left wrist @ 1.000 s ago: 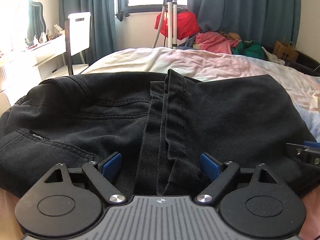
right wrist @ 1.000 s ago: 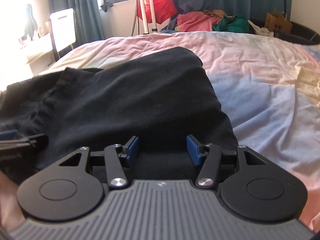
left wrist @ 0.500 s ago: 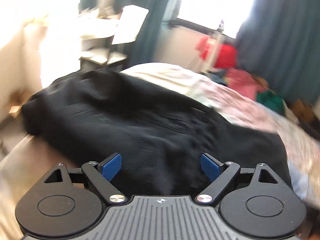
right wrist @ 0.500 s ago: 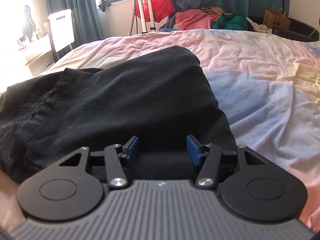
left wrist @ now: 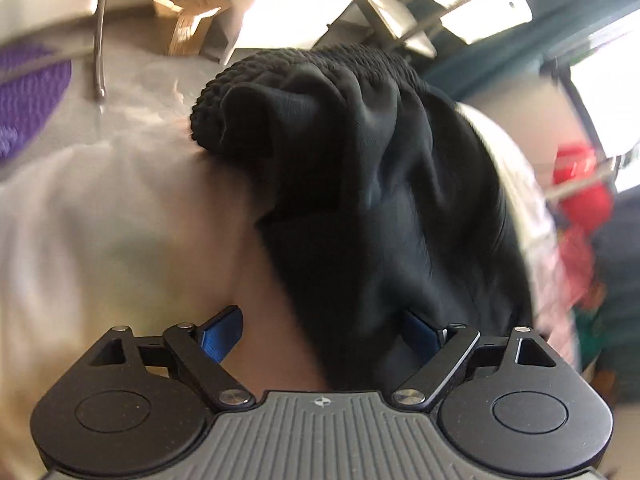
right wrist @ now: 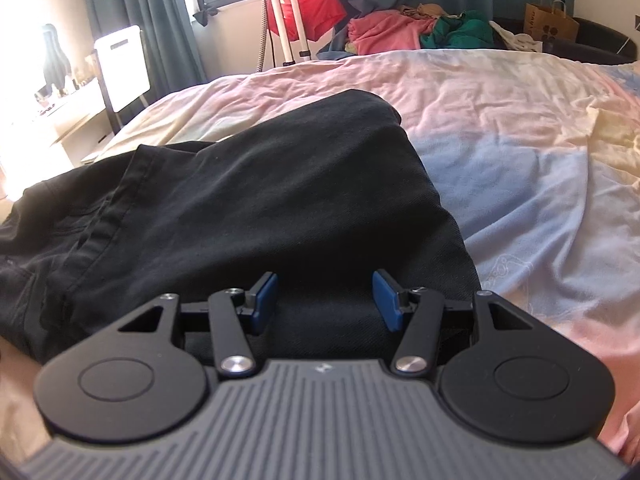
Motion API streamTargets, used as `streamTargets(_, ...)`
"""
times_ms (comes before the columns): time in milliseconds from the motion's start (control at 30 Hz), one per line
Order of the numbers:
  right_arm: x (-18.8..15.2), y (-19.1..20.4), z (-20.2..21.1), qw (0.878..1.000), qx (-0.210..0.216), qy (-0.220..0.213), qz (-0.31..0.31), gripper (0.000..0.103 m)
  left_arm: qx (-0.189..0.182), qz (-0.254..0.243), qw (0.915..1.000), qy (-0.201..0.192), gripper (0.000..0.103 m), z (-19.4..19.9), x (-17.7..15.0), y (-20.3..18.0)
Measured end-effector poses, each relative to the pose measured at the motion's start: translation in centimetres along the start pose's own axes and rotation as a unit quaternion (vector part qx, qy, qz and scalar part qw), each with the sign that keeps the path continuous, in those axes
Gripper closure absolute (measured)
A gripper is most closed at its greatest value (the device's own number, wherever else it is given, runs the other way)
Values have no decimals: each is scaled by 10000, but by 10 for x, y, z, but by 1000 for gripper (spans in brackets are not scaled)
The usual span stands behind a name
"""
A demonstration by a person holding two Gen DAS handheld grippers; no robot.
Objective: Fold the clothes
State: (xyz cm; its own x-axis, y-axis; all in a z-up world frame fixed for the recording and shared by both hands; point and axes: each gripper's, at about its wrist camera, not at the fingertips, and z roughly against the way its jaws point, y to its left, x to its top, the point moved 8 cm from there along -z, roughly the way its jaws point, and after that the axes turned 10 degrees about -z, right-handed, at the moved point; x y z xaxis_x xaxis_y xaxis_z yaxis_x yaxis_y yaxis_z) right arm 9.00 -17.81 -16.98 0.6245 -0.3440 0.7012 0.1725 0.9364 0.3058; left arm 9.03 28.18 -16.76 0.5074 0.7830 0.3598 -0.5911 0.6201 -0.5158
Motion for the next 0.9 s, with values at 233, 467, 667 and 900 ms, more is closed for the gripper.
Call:
streamTargets(233, 7, -4, 5, 9993, 62, -124, -333, 48, -1371, 369, 9892, -368, 16, -4, 24, -13)
streamTargets(467, 18, 14, 14, 9983, 156, -568, 0, 48, -864, 551, 9934, -510, 43, -16, 29, 12)
streamTargets(667, -4, 29, -18, 9986, -74, -30, 518, 48, -905, 677, 9888, -972, 43, -23, 51, 22)
streamTargets(900, -4, 36, -18, 9973, -114, -71, 727, 48, -961, 118, 9858, -1375, 91, -15, 64, 12)
